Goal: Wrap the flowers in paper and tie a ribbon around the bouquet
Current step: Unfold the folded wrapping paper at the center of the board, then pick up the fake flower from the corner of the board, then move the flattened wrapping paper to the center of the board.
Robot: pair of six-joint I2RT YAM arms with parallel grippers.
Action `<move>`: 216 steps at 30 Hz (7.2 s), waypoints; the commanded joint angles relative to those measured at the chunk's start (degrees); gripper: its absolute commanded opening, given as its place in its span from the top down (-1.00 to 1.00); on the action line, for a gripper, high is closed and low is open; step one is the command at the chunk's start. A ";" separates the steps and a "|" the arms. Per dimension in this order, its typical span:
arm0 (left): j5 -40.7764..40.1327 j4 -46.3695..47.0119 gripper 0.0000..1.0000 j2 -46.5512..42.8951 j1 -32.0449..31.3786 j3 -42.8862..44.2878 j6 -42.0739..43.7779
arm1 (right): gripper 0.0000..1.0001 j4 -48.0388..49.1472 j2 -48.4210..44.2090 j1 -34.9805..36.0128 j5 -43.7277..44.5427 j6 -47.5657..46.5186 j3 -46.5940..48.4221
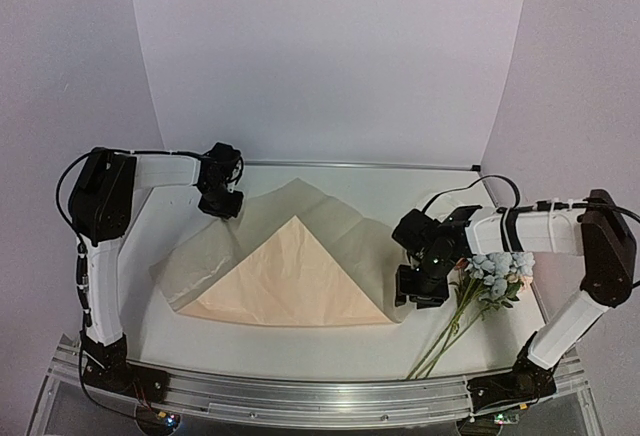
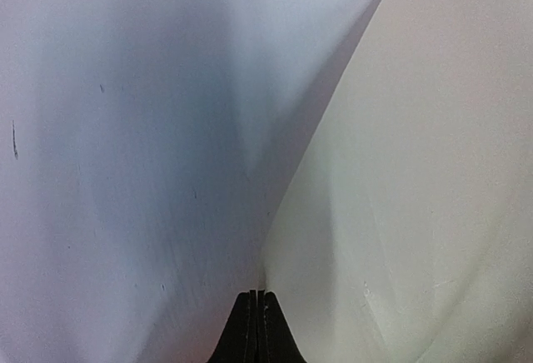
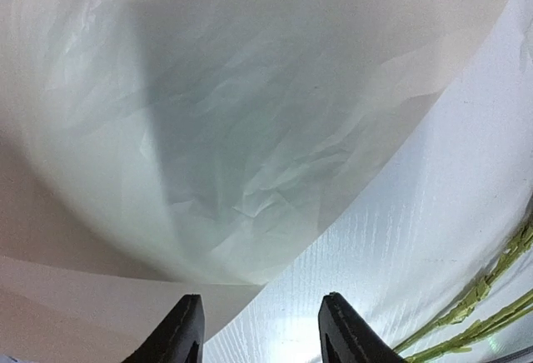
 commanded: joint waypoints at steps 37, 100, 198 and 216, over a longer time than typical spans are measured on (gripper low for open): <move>-3.69 4.66 1.00 8.20 0.87 11.00 -0.96 | -0.84 13.36 25.21 -9.92 -41.20 -2.91 26.07; -3.55 0.19 -0.08 9.17 1.75 18.44 -1.84 | -0.97 -18.58 -17.82 12.15 20.71 -7.97 0.84; 17.80 18.11 -0.28 -23.51 -22.15 -37.60 -30.94 | 1.00 -26.19 -18.94 -5.79 30.11 -6.17 17.51; 13.34 12.36 -0.45 -21.16 -14.79 -27.50 -21.43 | 1.00 -25.91 -16.47 -5.27 23.68 -10.31 24.91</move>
